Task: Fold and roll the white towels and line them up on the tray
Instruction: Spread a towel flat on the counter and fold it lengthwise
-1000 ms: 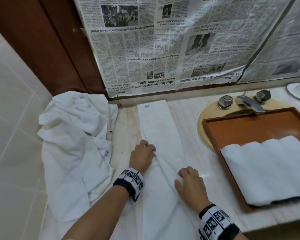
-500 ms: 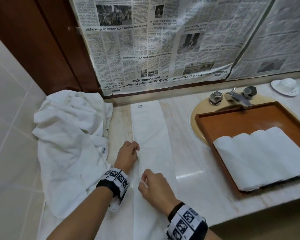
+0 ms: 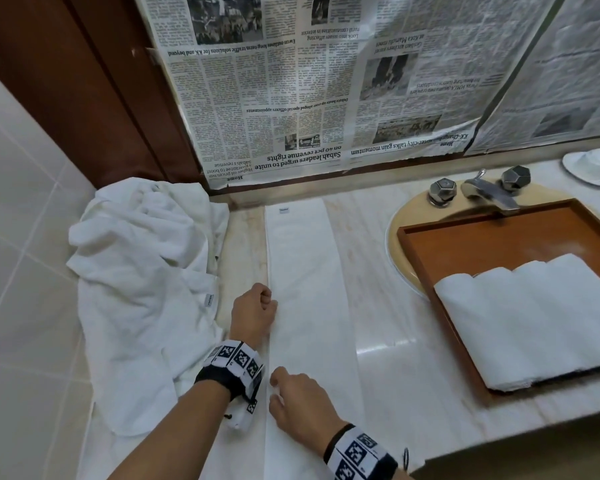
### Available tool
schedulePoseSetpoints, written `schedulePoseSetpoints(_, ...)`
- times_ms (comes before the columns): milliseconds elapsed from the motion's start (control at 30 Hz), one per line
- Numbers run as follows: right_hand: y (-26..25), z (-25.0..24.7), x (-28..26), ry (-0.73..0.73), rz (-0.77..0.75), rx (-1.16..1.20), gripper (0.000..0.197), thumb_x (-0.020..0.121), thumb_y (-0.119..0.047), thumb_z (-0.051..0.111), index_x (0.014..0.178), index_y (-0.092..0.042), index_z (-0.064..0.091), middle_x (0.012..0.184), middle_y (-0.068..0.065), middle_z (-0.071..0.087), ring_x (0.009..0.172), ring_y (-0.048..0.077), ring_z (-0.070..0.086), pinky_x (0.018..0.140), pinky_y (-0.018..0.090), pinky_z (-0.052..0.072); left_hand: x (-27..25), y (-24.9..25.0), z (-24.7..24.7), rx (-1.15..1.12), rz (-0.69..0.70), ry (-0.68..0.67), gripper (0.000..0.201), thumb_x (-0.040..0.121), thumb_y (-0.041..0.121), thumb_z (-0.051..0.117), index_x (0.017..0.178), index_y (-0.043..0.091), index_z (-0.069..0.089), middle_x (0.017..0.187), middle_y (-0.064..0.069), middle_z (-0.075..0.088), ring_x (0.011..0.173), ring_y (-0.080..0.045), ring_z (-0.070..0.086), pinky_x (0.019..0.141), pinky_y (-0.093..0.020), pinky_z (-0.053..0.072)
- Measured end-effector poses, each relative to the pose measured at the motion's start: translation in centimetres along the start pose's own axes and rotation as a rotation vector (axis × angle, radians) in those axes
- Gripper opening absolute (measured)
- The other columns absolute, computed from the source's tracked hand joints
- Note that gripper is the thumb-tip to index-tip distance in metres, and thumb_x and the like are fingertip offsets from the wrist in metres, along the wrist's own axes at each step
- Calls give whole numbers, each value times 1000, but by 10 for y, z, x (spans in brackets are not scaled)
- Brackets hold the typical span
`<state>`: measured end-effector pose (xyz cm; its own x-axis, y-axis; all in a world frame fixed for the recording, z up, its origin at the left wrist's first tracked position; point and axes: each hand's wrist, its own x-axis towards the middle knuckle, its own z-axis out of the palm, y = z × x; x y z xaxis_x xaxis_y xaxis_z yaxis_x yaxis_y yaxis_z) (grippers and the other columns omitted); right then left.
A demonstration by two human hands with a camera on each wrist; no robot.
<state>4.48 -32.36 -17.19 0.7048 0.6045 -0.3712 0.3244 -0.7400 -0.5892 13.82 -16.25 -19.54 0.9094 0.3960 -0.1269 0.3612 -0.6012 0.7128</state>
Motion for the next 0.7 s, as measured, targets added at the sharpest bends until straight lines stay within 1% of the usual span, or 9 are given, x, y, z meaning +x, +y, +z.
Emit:
schedulePoseSetpoints(133,4,-14,-15,-139,-48,-20,30,97,-33,45,99,-7,61,97,13,58,98,32,54,70,34,37,6,2,3,65,19,-1,11,93,5,58,103,4,62,88,-8,64,78,-21,57,71,-28,43)
schedulePoseSetpoints(233,20,-41,-7,-192,-86,-1,43,90,-46,38,81,-14,65,88,8,58,89,25,50,79,35,47,12,0,5,256,88,14,21,92,-2,49,109,-1,60,105,-19,61,92,-37,56,79,-45,48)
schedulePoseSetpoints(300,38,-60,20,-6,-138,-80,58,86,-48,22,91,-13,67,99,10,64,95,30,57,86,39,49,15,1,7,383,78,9,31,96,8,47,126,6,55,129,-15,54,111,-37,51,87,-49,48)
schedulePoseSetpoints(367,56,-75,60,256,-149,-207,56,92,-39,22,111,-11,67,115,11,66,106,32,61,89,41,51,18,6,12,387,108,-20,42,103,26,40,145,21,43,153,-3,39,136,-30,37,103,-50,40)
schedulePoseSetpoints(400,59,-82,79,288,-113,-214,56,95,-36,23,124,-9,63,127,12,63,117,32,59,95,43,50,19,9,15,401,140,-57,47,105,33,35,152,28,33,161,5,28,146,-27,25,111,-51,31)
schedulePoseSetpoints(467,58,-91,113,216,-47,-231,67,97,-40,12,150,-9,39,157,9,38,145,28,34,115,48,30,25,14,24,481,165,-155,52,107,40,24,158,38,14,166,15,5,153,-25,4,118,-55,15)
schedulePoseSetpoints(533,64,-91,136,118,-25,-276,69,99,-47,-1,160,-18,11,167,-2,6,154,21,3,122,46,4,31,12,31,564,146,-221,53,107,41,18,158,42,0,165,20,-10,154,-25,-8,120,-59,5)
schedulePoseSetpoints(567,70,-91,143,88,-20,-306,67,100,-51,-3,160,-22,2,166,-7,-4,153,18,-6,122,45,-3,35,8,32,587,127,-223,53,107,43,15,157,43,-3,163,22,-13,154,-25,-10,120,-60,3)
schedulePoseSetpoints(700,107,-108,145,72,65,-423,67,95,-58,-9,157,-33,-11,158,-18,-25,151,15,-18,122,49,-9,45,-6,18,574,-12,-191,53,104,53,9,155,49,-7,164,21,-13,153,-24,-13,121,-55,-2)
